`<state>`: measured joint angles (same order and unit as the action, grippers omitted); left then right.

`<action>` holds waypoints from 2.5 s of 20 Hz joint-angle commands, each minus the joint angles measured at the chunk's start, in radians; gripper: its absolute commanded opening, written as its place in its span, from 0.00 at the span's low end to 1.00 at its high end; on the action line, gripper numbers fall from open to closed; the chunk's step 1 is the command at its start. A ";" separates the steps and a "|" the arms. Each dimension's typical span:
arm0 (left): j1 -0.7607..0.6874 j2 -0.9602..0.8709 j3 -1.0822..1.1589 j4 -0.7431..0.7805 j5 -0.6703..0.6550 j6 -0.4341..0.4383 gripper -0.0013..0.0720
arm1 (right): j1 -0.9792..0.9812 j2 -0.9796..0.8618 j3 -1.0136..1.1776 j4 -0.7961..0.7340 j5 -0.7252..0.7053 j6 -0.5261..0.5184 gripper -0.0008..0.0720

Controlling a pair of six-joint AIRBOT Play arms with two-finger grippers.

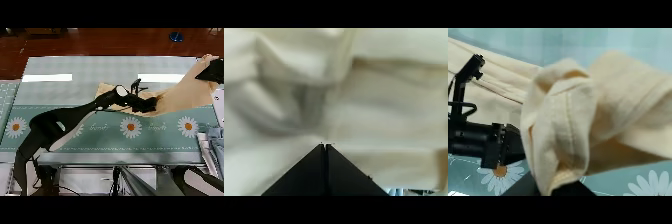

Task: Fold the shirts.

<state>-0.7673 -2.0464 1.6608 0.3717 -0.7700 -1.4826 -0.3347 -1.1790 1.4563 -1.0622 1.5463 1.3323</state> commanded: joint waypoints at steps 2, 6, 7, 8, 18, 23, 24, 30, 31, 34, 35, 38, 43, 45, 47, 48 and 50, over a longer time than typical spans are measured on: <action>0.198 0.132 0.004 0.094 -0.134 0.105 0.04 | 0.000 0.004 0.001 0.007 -0.016 0.022 0.04; 0.507 0.418 0.004 0.367 -0.279 0.114 0.04 | 0.054 -0.005 0.000 -0.004 -0.082 0.050 0.04; 0.581 0.482 0.004 0.412 -0.317 0.114 0.04 | 0.086 -0.019 0.000 -0.010 -0.092 0.062 0.04; 0.652 0.540 0.004 0.441 -0.352 0.114 0.04 | 0.126 -0.040 0.000 -0.026 -0.105 0.081 0.04; 1.009 0.802 0.000 0.471 -0.686 0.200 0.04 | 0.553 -0.331 0.000 -0.046 -0.472 0.247 0.04; 0.961 0.804 -0.074 0.471 -0.713 0.215 0.05 | 0.717 -0.457 0.000 -0.014 -0.672 0.309 0.05; 0.946 0.804 -0.101 0.471 -0.713 0.216 0.04 | 0.741 -0.476 0.000 0.015 -0.710 0.309 0.10; 0.834 0.804 -0.294 0.470 -0.669 0.245 0.04 | 0.801 -0.483 0.001 0.286 -0.850 0.234 0.69; 0.824 0.804 -0.316 0.471 -0.651 0.245 0.04 | 0.785 -0.457 0.001 0.294 -0.806 0.203 0.69; 0.824 0.804 -0.336 0.476 -0.629 0.270 0.05 | 0.678 -0.340 0.001 0.135 -0.570 0.167 0.68; 0.828 0.804 -0.336 0.489 -0.617 0.271 0.05 | 0.626 -0.290 0.001 0.003 -0.469 0.174 0.68; 0.832 0.794 -0.336 0.570 -0.603 0.270 0.05 | 0.463 -0.177 0.001 -0.488 -0.165 0.231 0.68; 0.831 0.778 -0.370 0.598 -0.603 0.263 0.21 | 0.145 -0.163 -0.162 -0.364 -0.068 0.230 0.77; 0.831 0.778 -0.385 0.598 -0.608 0.263 0.21 | 0.077 -0.163 -0.300 -0.053 -0.194 0.182 0.80; 0.831 0.778 -0.389 0.598 -0.612 0.263 0.21 | 0.083 -0.164 -0.426 0.115 -0.338 0.147 0.82; 0.831 0.778 -0.389 0.598 -0.614 0.263 0.21 | 0.098 -0.169 -0.474 0.149 -0.395 0.147 0.82; 0.831 0.778 -0.389 0.598 -0.623 0.263 0.21 | 0.138 -0.201 -0.544 0.198 -0.479 0.140 0.82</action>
<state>0.0643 -1.2675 1.2758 0.9657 -1.3842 -1.2186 -0.2050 -1.3590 1.0328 -1.0378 1.2125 1.4982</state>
